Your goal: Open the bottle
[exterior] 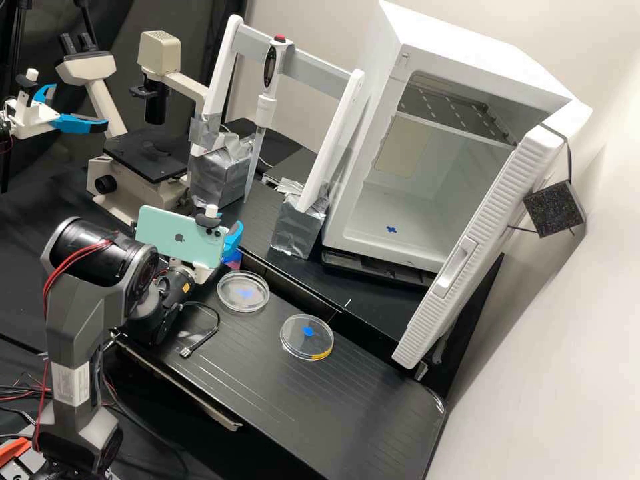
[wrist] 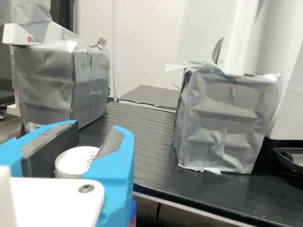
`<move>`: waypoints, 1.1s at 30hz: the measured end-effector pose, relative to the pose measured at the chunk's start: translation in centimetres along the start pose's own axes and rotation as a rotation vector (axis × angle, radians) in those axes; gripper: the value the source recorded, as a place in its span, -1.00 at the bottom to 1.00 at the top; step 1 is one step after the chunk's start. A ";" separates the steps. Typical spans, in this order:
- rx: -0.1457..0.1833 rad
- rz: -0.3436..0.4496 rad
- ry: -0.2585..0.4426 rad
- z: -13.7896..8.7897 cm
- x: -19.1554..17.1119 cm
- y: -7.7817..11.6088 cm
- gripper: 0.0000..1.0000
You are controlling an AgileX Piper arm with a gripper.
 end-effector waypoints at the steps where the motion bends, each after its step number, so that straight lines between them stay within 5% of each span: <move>1: 0.000 -0.005 -0.004 0.0 0.0 0.0 -1.00; 24: -0.003 0.067 0.045 -1.5 -1.0 2.5 -1.00; 33: -0.006 0.114 0.065 -1.3 -4.5 3.1 -1.00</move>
